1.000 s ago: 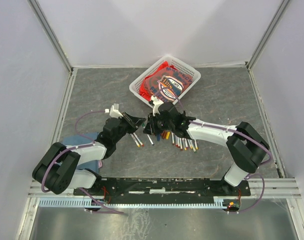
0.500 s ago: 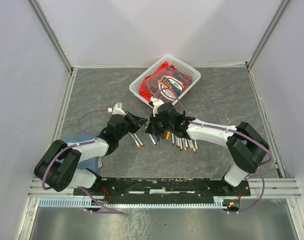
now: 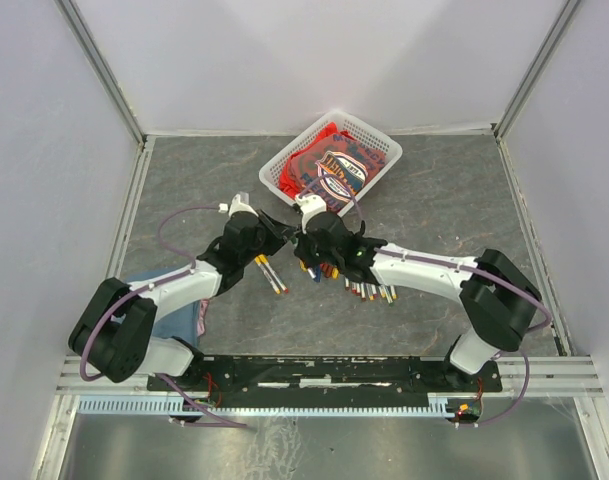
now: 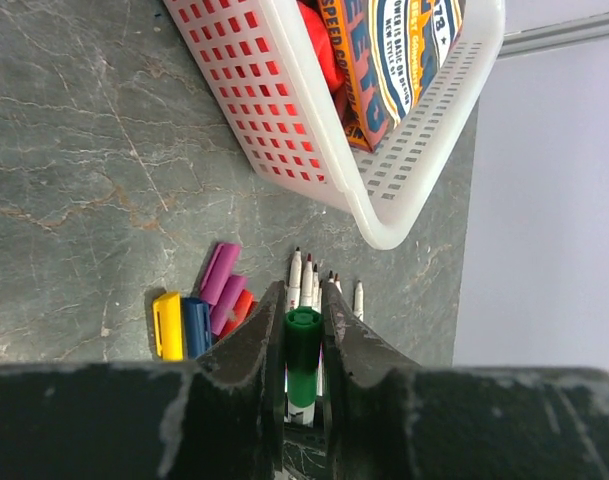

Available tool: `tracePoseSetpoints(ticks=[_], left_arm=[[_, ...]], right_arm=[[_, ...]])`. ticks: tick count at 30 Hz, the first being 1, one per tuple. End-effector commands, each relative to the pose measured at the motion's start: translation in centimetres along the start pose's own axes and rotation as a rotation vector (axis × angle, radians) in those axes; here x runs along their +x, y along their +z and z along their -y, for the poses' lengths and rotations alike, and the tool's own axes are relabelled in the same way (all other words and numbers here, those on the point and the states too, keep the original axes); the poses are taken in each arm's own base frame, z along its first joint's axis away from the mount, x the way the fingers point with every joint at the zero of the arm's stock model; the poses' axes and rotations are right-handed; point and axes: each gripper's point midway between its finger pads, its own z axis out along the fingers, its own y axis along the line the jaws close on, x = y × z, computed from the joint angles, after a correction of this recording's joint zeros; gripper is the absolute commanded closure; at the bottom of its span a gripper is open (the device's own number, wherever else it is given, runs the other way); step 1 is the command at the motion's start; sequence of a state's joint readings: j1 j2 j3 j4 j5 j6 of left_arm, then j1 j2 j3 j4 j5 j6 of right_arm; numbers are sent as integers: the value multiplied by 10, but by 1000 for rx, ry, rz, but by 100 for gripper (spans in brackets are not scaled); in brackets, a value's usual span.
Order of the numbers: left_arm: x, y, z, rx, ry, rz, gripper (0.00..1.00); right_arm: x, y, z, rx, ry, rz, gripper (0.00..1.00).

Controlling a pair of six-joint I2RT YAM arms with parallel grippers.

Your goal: Open the pen caps

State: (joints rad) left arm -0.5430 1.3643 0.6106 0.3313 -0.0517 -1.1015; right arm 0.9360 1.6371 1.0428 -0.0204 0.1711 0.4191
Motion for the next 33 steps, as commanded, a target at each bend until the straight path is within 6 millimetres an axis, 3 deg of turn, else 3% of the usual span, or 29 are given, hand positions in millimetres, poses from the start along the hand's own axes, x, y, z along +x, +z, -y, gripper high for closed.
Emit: tracePoseSetpoints(ticks=[1,7,11,14,19,22,25,33], left_arm=[[-64,1,32,96,-14,239,97],[-68,-7,42,263,-35,218,97],[-64,-8,46,321,-43,194,97],[-61,-5,48,322,-20,171,97],[-40,11,26,163,97,68,97],[-15,21,10,64,196,-9,97],[7,26,-6,-16,271,-53,97],[35,37,-39,-153,391,-104,97]], right_arm=[[40,-19,11,-3,-17,-117,99],[27,-34,-10,-265,162,-63,99],[11,-46,-13,-387,259,-13,99],[4,-52,-8,-370,266,2,99],[5,-61,35,-118,231,-12,99],[7,-72,74,94,209,-23,99],[14,-83,100,235,184,-59,98],[40,-103,159,482,175,-148,95]])
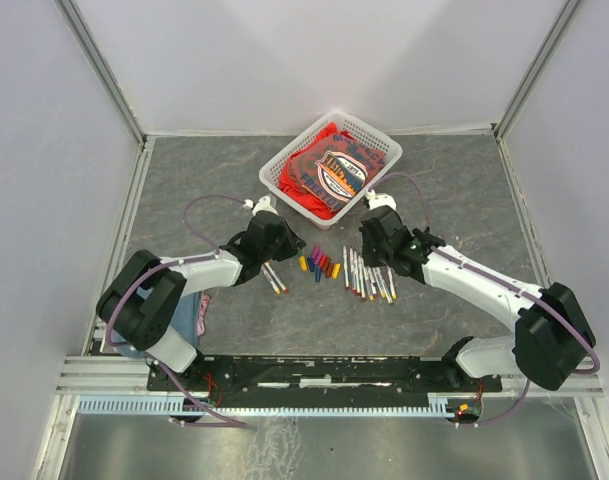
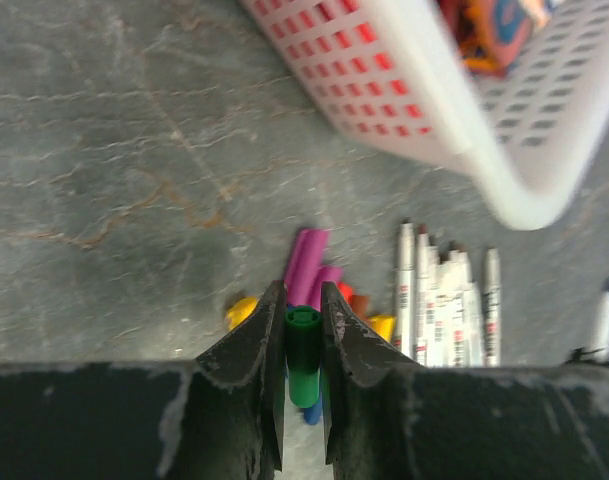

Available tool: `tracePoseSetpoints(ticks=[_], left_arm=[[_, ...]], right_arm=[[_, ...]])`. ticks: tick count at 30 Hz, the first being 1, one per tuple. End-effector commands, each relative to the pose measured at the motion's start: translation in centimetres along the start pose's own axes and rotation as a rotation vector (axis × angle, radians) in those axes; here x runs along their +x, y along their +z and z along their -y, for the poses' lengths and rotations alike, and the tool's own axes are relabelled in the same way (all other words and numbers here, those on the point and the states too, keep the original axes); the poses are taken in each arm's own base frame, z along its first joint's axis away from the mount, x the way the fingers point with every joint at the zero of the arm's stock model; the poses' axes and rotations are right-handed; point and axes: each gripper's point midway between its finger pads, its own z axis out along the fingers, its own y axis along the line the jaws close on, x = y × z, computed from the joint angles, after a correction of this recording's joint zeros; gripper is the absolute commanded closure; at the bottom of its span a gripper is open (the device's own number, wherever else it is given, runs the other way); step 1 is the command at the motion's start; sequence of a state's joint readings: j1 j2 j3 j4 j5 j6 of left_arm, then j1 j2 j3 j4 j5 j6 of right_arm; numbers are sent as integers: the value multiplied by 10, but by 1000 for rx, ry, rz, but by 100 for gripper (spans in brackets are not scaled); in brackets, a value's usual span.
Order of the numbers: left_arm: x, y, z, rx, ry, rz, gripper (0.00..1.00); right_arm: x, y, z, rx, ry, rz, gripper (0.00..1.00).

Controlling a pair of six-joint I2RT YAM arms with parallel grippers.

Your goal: Open the pen caps

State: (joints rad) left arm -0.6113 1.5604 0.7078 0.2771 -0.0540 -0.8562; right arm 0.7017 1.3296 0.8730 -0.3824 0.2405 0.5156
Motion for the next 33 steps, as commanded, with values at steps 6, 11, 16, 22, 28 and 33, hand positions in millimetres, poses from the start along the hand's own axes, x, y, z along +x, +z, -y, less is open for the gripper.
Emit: tracePoseSetpoints(ticks=[6,11,16,22,28,33], left_arm=[[4,16,-22,-111,120,-2,97],[8,21,-26,-127,132,-14,96],[10,25,-29,-140,134,-20,89],[13,29,-31,-150,133,-27,83],[15,31,-32,-154,131,-31,73],[15,32,-33,-156,127,-31,65]], right_arm=[[6,5,56,214,-28,-49,94],[14,14,64,248,-48,-89,92],[20,24,68,266,-63,-121,91],[23,35,69,277,-75,-143,90],[25,41,69,277,-78,-153,88],[25,43,70,282,-80,-153,86]])
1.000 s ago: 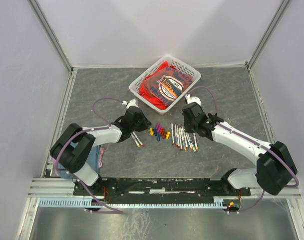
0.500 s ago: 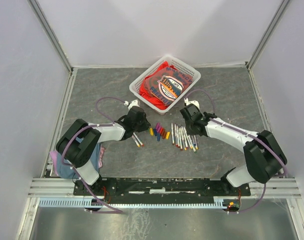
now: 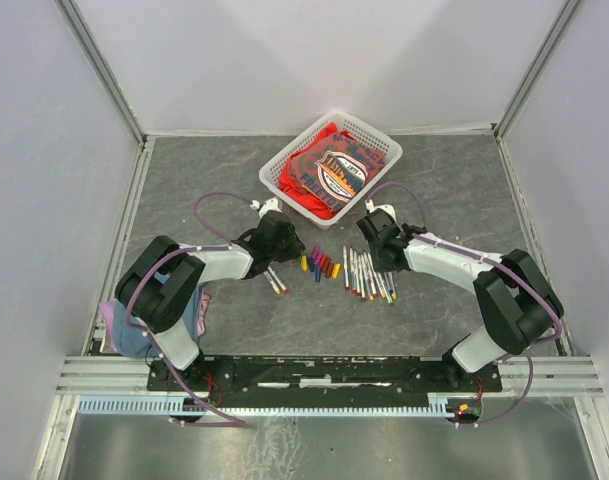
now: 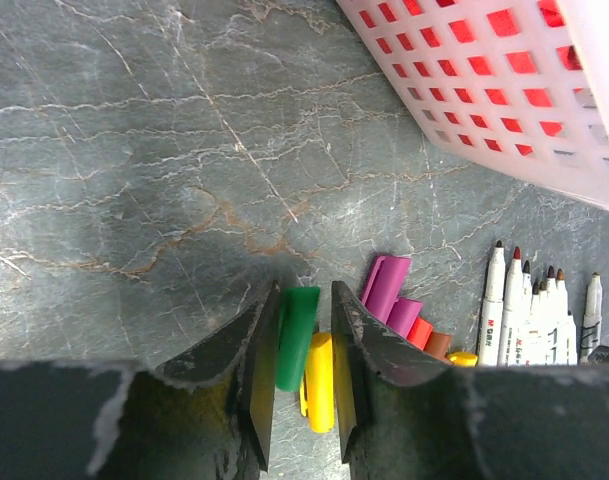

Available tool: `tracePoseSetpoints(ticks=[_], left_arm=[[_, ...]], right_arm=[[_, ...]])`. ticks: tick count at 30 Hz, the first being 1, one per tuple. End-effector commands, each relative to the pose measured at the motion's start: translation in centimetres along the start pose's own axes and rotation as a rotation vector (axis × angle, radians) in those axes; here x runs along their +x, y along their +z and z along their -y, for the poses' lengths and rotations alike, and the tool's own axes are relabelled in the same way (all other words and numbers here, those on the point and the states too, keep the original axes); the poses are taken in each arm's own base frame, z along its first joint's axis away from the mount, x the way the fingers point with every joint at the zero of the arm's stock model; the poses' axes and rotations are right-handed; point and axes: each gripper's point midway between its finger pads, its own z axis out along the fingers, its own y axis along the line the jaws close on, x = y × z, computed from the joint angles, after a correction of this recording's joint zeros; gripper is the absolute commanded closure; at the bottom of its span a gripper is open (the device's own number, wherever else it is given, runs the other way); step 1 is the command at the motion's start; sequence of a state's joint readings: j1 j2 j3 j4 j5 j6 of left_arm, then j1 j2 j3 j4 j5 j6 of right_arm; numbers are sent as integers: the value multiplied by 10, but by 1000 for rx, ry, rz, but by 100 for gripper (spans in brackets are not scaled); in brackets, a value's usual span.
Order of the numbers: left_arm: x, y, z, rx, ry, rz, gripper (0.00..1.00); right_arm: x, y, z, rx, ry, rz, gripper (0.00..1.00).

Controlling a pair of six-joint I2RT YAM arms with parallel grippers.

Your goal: Open the pen caps

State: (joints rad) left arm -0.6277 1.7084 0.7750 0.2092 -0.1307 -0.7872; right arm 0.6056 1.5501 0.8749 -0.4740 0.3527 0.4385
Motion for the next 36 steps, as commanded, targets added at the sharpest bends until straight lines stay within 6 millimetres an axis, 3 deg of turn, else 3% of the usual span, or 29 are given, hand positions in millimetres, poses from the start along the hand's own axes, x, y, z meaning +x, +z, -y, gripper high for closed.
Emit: tracePoseSetpoints(ticks=[1,19,36], left_arm=[[-6,5,3,-7,33,23,64],[-14,-4,4,-8,13,54,61],[-17,-8,6,-3,1,69,61]], right_arm=[[-27,-2,-2,2,21,69,85],[-24,4,-4,9,11,51,76],[-24,4,-5,0,17,53,75]])
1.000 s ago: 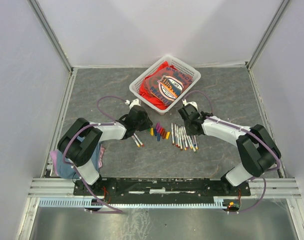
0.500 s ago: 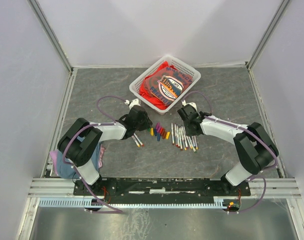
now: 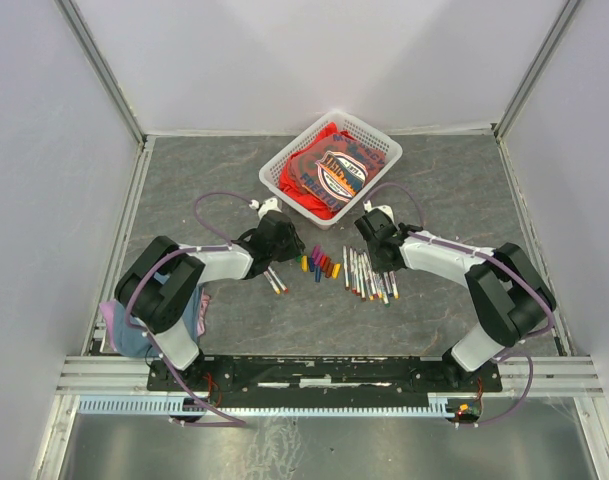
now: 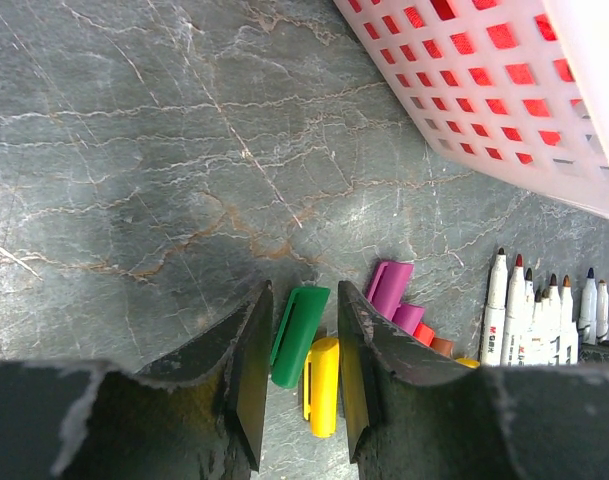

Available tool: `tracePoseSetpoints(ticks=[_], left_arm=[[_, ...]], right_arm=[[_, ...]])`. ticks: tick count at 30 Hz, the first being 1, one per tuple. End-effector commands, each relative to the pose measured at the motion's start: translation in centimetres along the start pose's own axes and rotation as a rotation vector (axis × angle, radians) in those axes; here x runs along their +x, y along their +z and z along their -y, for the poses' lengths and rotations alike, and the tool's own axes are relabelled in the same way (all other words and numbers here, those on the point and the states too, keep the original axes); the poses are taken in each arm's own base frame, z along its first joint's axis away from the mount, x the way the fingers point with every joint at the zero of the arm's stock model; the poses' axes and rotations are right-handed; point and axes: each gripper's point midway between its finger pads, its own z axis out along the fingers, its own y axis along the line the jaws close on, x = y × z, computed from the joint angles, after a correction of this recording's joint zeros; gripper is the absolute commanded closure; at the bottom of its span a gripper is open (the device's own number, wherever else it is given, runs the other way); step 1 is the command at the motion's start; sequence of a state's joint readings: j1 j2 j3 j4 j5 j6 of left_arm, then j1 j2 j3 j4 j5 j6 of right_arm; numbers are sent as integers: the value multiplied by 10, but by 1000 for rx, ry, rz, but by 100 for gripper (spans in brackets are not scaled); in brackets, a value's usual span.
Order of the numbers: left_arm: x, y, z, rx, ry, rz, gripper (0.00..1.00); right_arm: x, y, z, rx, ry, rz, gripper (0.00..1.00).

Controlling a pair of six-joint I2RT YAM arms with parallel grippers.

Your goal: Open the pen caps

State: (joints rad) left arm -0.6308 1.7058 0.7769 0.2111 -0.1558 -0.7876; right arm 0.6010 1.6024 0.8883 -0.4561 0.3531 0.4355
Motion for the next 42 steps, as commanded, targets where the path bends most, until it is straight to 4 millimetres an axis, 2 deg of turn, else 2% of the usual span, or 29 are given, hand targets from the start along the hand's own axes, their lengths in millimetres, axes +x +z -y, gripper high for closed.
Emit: tracePoseSetpoints(ticks=[1,9,15,20,24,29,33,42], left_arm=[[-14,-9,6,7,-2,50,61],[-31,-25,8,13,-39,119,58],[-48,-46,10,34,-90,198,54],[-56,-64,3,35,-135,265,52],[-59,-78,-4,45,-182,308,49],[-63,-98,-16,40,-227,362,46],[-62,-110,-28,34,-262,396,45],[-55,-128,-58,-13,-326,456,43]], right_arm=[[-27,-9,-3,-13,24,77,75],[-42,-32,-1,-43,48,142,74],[-57,-56,-19,-108,21,205,70],[-73,-83,-62,-212,-64,286,68],[-80,-98,-112,-328,-133,318,66],[-81,-104,-164,-418,-202,323,65],[-82,-106,-198,-477,-241,325,64],[-74,-94,-251,-553,-303,288,63]])
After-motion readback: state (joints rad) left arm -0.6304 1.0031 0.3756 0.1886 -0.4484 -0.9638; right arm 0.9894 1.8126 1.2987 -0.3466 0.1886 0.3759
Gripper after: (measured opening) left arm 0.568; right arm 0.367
